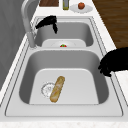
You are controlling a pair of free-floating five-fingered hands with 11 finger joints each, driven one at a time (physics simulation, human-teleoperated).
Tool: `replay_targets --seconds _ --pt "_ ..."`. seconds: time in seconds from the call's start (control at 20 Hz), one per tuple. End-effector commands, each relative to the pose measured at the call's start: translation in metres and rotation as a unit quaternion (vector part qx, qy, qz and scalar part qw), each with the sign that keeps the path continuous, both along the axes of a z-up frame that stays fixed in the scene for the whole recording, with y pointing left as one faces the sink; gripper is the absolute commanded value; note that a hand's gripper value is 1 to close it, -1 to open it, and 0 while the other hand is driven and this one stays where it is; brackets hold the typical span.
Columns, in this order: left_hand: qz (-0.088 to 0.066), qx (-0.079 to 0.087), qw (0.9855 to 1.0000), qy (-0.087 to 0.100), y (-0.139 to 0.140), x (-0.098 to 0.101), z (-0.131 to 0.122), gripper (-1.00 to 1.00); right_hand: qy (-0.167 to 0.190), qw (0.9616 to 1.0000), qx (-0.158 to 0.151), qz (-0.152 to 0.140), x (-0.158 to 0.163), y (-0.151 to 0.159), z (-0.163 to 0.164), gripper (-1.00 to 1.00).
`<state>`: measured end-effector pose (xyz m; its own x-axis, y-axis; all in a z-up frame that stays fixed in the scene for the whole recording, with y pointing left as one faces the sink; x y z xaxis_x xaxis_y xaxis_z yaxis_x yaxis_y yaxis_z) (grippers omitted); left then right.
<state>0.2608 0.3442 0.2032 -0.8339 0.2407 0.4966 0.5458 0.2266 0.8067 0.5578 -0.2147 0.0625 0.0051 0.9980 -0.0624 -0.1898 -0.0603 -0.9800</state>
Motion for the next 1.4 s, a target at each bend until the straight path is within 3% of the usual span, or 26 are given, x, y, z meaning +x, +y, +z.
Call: replay_targets --seconds 0.0,0.2,0.6,0.7,0.9,1.35 --pt "0.000 0.000 1.0000 0.000 0.000 0.000 0.000 0.00 0.046 0.9988 0.015 -0.001 -0.004 -0.006 0.000 -1.00" --pt "0.000 0.000 1.0000 0.000 0.000 0.000 0.000 0.00 0.084 0.9964 0.012 -0.002 -0.007 -0.010 0.001 -1.00" --pt "0.000 0.000 1.0000 0.000 0.000 0.000 0.000 0.00 0.128 0.9917 0.012 -0.005 -0.009 -0.022 0.015 -1.00" --pt "0.000 0.000 1.0000 0.000 0.000 0.000 0.000 0.00 0.114 0.9934 0.006 -0.006 -0.009 -0.018 0.012 -1.00" --pt "0.000 0.000 1.0000 0.000 0.000 0.000 0.000 0.00 0.116 0.9932 -0.003 -0.007 -0.009 -0.019 0.011 -1.00" --pt "0.000 0.000 1.0000 0.000 0.000 0.000 0.000 0.00 0.104 0.9944 0.015 -0.005 -0.024 -0.035 0.014 -1.00"
